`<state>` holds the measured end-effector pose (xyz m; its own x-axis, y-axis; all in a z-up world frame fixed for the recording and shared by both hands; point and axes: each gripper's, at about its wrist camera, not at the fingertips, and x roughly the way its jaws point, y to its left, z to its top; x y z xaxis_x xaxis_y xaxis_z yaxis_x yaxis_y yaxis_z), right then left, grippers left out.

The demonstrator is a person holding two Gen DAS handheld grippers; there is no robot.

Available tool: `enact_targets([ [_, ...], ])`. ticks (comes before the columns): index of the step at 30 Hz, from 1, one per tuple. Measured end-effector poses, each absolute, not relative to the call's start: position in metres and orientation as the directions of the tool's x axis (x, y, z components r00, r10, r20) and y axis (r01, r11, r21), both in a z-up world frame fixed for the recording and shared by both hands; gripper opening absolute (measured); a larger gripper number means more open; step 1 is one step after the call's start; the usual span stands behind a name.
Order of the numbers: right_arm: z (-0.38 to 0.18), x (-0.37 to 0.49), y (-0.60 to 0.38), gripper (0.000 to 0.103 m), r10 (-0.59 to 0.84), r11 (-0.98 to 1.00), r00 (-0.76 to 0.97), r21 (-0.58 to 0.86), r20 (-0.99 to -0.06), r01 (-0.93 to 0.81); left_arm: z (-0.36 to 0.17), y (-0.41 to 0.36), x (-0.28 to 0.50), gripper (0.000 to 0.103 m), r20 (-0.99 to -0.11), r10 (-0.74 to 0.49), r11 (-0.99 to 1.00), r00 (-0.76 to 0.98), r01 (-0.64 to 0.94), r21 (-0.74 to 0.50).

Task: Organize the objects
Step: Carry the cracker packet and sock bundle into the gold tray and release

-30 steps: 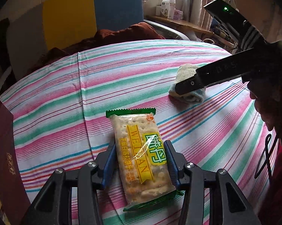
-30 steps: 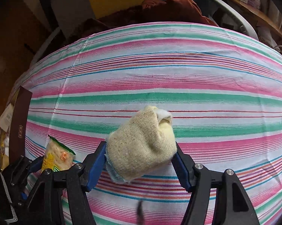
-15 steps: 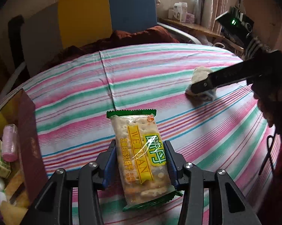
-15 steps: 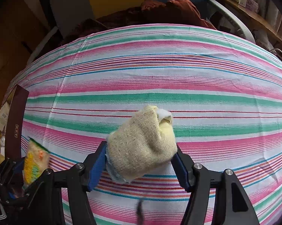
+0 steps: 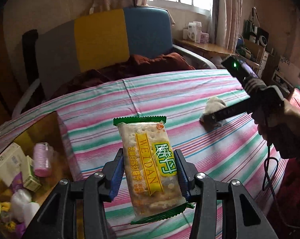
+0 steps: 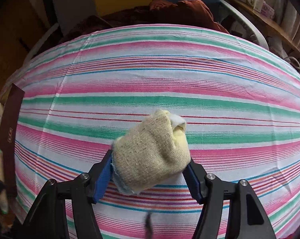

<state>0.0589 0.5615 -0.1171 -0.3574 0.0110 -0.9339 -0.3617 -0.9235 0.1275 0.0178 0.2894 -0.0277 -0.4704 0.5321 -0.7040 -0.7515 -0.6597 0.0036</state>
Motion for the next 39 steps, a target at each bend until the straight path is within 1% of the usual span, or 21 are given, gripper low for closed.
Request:
enact_targets([
  [7, -0.115, 0.058, 0.555, 0.066, 0.037, -0.92, -0.328, 0.096, -0.944, -0.381, -0.016, 0.269, 0.015, 0.048, -0.687, 0.536, -0.68, -0.491, -0.733, -0.006],
  [12, -0.113, 0.054, 0.539, 0.066, 0.028, -0.929, -0.304, 0.087, -0.952, -0.36, -0.011, 0.258, 0.014, 0.048, -0.678, 0.541, -0.687, -0.497, -0.726, -0.016],
  [20, -0.11, 0.049, 0.501, 0.066, -0.011, -0.955, -0.28, 0.093, -0.96, -0.281, -0.006, 0.244, 0.014, 0.048, -0.664, 0.546, -0.702, -0.511, -0.711, -0.03],
  [31, -0.108, 0.045, 0.458, 0.066, -0.052, -0.966, -0.264, 0.115, -0.963, -0.231, 0.003, 0.221, 0.014, 0.048, -0.635, 0.555, -0.722, -0.537, -0.69, -0.048],
  [39, -0.103, 0.047, 0.415, 0.065, -0.085, -0.974, -0.272, 0.138, -0.959, -0.18, 0.003, 0.191, 0.008, 0.048, -0.633, 0.552, -0.75, -0.543, -0.655, -0.093],
])
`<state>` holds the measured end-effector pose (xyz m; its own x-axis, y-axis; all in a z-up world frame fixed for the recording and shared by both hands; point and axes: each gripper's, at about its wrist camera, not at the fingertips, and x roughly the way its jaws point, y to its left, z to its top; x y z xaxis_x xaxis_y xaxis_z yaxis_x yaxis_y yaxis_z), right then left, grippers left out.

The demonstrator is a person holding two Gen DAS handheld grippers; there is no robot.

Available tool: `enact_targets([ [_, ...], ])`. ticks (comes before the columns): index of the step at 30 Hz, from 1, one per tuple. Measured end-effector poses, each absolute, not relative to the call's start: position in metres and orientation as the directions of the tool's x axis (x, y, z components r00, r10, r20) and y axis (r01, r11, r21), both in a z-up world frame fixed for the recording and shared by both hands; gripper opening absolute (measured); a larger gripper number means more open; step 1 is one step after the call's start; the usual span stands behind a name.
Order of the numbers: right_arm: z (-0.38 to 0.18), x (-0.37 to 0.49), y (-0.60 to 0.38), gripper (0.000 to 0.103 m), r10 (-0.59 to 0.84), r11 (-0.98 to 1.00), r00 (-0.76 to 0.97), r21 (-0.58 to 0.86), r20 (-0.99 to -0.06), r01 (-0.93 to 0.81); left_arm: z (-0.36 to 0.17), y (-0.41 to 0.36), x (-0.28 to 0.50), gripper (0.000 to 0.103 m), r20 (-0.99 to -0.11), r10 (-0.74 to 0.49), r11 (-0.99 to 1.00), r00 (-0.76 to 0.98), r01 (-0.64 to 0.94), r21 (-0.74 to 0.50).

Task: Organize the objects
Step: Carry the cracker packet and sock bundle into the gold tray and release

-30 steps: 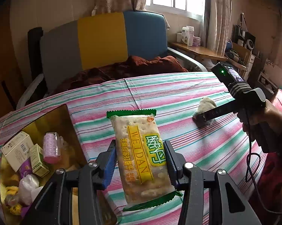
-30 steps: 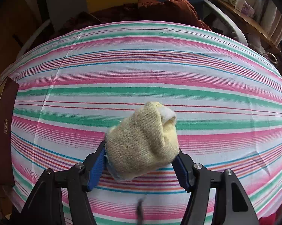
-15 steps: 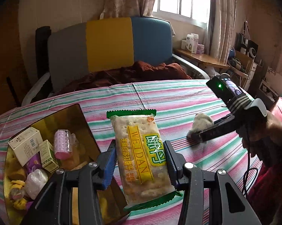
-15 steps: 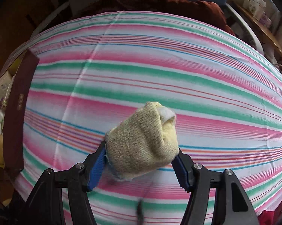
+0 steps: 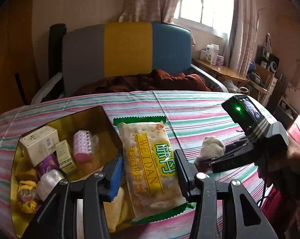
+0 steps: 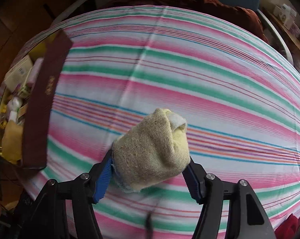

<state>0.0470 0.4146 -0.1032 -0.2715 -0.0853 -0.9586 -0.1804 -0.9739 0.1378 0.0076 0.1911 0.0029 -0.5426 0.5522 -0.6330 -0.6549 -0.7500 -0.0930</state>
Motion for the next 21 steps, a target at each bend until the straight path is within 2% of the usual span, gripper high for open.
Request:
enact_targets([
  [10, -0.076, 0.058, 0.385, 0.065, -0.124, -0.97, -0.371, 0.191, -0.921, -0.151, -0.003, 0.124, -0.012, 0.048, -0.631, 0.503, -0.828, -0.591, -0.538, -0.157],
  [21, -0.027, 0.064, 0.313, 0.065, -0.258, -0.946, -0.524, 0.322, -0.812, -0.033, -0.002, 0.041, -0.028, 0.048, -0.628, 0.417, -0.902, -0.657, -0.385, -0.196],
])
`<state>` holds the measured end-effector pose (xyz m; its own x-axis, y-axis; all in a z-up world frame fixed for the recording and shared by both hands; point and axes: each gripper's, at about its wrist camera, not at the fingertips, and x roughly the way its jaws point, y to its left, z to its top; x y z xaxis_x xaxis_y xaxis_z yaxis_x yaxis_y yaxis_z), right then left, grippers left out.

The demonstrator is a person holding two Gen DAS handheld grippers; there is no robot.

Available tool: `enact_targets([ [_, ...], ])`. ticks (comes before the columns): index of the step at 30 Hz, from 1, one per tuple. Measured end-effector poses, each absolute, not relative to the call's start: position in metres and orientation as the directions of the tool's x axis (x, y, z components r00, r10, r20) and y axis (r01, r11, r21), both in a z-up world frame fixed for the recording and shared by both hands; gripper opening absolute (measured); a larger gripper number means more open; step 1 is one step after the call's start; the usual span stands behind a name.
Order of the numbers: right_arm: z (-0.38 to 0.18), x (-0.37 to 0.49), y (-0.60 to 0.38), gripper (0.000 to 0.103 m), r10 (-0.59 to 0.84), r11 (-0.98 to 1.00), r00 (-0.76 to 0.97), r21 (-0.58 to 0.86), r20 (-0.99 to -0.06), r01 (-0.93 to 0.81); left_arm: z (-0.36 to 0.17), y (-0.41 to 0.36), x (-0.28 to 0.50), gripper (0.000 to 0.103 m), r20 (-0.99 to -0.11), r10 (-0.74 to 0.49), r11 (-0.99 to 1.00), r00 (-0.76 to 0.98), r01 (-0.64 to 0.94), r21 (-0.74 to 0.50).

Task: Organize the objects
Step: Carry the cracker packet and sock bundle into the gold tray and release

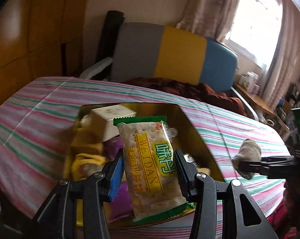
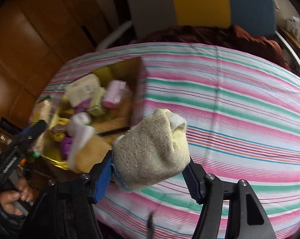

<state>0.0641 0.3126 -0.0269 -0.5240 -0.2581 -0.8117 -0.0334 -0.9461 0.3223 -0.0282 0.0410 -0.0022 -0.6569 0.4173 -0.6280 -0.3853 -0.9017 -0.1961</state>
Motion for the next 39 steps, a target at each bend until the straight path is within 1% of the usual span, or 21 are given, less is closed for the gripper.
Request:
enact_targets([
  [5, -0.017, 0.055, 0.283, 0.065, -0.291, -0.944, -0.55, 0.327, -0.783, 0.034, -0.009, 0.011, -0.029, 0.048, -0.646, 0.372, -0.925, -0.666, -0.322, -0.2],
  [10, -0.015, 0.044, 0.27, 0.065, -0.296, -0.943, -0.56, 0.329, -0.774, 0.044, -0.016, 0.0, -0.032, 0.048, -0.662, 0.363, -0.93, -0.656, -0.295, -0.218],
  [22, -0.022, 0.023, 0.252, 0.066, -0.265, -0.955, -0.557, 0.293, -0.787, 0.04, -0.013, 0.037, -0.043, 0.049, -0.659, 0.446, -0.889, -0.605, -0.383, -0.249],
  [28, -0.024, 0.008, 0.251, 0.066, -0.237, -0.962, -0.563, 0.27, -0.791, 0.025, -0.015, 0.053, -0.065, 0.049, -0.665, 0.471, -0.879, -0.58, -0.377, -0.293],
  [30, -0.026, -0.002, 0.248, 0.067, -0.233, -0.965, -0.568, 0.262, -0.79, 0.031, -0.016, 0.059, -0.076, 0.049, -0.665, 0.479, -0.875, -0.573, -0.37, -0.311],
  [33, -0.036, -0.016, 0.249, 0.067, -0.221, -0.967, -0.541, 0.254, -0.812, 0.013, -0.02, 0.07, -0.091, 0.048, -0.676, 0.476, -0.876, -0.562, -0.364, -0.315],
  [34, -0.038, -0.019, 0.251, 0.067, -0.23, -0.963, -0.533, 0.269, -0.814, 0.003, -0.022, 0.072, -0.095, 0.048, -0.682, 0.469, -0.88, -0.561, -0.359, -0.31],
  [35, -0.04, -0.02, 0.254, 0.067, -0.237, -0.959, -0.533, 0.282, -0.812, -0.002, -0.024, 0.073, -0.099, 0.052, -0.684, 0.473, -0.878, -0.556, -0.359, -0.316],
  [36, -0.04, -0.02, 0.255, 0.067, -0.238, -0.959, -0.537, 0.283, -0.809, -0.002, -0.026, 0.072, -0.102, 0.059, -0.687, 0.478, -0.876, -0.548, -0.352, -0.329],
  [39, -0.04, -0.019, 0.256, 0.067, -0.236, -0.96, -0.541, 0.279, -0.807, 0.003, -0.031, 0.067, -0.102, 0.06, -0.691, 0.473, -0.879, -0.547, -0.338, -0.335],
])
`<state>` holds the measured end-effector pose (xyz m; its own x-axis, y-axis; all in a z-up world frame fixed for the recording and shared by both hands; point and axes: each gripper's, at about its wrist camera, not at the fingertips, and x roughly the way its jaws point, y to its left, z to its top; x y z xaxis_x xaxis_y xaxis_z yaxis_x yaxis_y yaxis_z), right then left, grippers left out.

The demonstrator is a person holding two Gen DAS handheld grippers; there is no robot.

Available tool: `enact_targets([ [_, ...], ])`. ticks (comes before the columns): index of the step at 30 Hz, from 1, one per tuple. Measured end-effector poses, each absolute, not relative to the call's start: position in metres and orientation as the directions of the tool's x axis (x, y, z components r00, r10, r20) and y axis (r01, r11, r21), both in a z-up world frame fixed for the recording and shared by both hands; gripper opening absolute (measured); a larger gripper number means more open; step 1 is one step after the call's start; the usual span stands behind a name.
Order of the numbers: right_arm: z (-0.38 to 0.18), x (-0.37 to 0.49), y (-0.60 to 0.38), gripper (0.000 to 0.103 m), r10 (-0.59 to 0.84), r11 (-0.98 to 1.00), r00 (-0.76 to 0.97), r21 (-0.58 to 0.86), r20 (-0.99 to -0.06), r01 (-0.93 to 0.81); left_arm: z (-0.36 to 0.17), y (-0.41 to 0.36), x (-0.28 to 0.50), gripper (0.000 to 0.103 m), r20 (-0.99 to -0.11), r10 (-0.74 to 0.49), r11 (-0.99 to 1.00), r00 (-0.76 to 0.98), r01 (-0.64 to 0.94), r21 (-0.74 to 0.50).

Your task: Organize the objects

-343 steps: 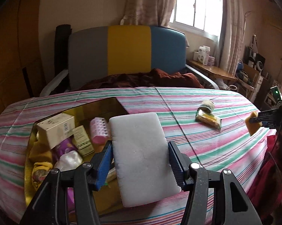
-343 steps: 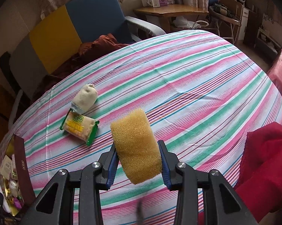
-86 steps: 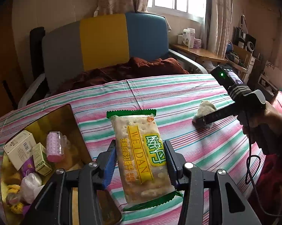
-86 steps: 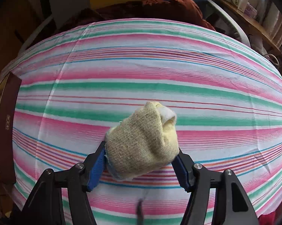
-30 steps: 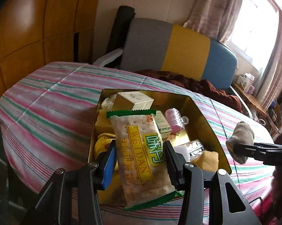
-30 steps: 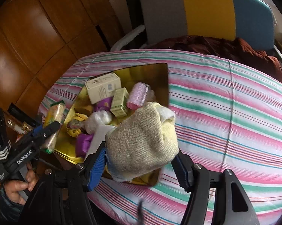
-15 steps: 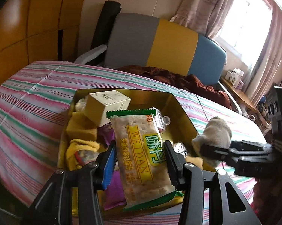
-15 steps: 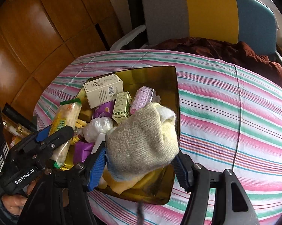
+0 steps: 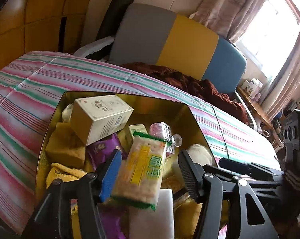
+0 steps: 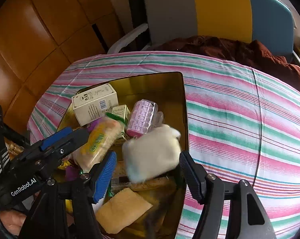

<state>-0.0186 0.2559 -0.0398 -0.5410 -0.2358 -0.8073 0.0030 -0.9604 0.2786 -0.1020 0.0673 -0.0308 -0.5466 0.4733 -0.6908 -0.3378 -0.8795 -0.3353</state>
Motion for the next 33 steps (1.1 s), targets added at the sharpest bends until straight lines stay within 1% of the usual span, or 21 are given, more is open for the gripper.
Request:
enact_targets([
  [4, -0.042, -0.014, 0.255, 0.067, -0.24, -0.959, -0.542, 0.284, -0.805, 0.003, -0.035, 0.06, -0.094, 0.06, -0.695, 0.449, -0.892, -0.561, -0.326, -0.313],
  [11, -0.044, -0.004, 0.252, 0.067, -0.253, -0.954, -0.541, 0.3, -0.802, 0.002, -0.033, 0.044, -0.076, 0.06, -0.688, 0.381, -0.922, -0.618, -0.305, -0.236],
  [14, -0.041, 0.004, 0.246, 0.067, -0.223, -0.963, -0.558, 0.27, -0.799, -0.003, -0.033, 0.039, -0.068, 0.061, -0.691, 0.346, -0.935, -0.635, -0.291, -0.201],
  [18, -0.04, 0.013, 0.239, 0.067, -0.175, -0.974, -0.585, 0.224, -0.792, -0.012, -0.03, 0.033, -0.06, 0.07, -0.686, 0.306, -0.949, -0.66, -0.268, -0.165],
  [23, -0.043, 0.025, 0.233, 0.067, -0.144, -0.98, -0.605, 0.199, -0.783, -0.024, -0.021, 0.032, -0.05, 0.075, -0.668, 0.281, -0.956, -0.689, -0.263, -0.13],
  [26, -0.044, 0.03, 0.231, 0.067, -0.134, -0.981, -0.613, 0.193, -0.779, -0.031, -0.016, 0.034, -0.044, 0.08, -0.657, 0.272, -0.958, -0.704, -0.262, -0.116],
  [28, -0.044, 0.034, 0.229, 0.067, -0.12, -0.983, -0.622, 0.182, -0.774, -0.038, -0.013, 0.034, -0.04, 0.081, -0.652, 0.271, -0.958, -0.708, -0.263, -0.113],
  [29, -0.043, 0.036, 0.229, 0.067, -0.115, -0.983, -0.626, 0.179, -0.772, -0.041, -0.012, 0.035, -0.038, 0.083, -0.651, 0.27, -0.958, -0.709, -0.263, -0.111],
  [30, -0.043, 0.038, 0.229, 0.067, -0.111, -0.983, -0.628, 0.177, -0.77, -0.044, -0.012, 0.035, -0.036, 0.087, -0.651, 0.268, -0.959, -0.71, -0.262, -0.109],
  [33, -0.041, 0.045, 0.229, 0.067, -0.09, -0.985, -0.644, 0.163, -0.76, -0.055, -0.009, 0.036, -0.03, 0.094, -0.645, 0.264, -0.96, -0.717, -0.258, -0.106],
])
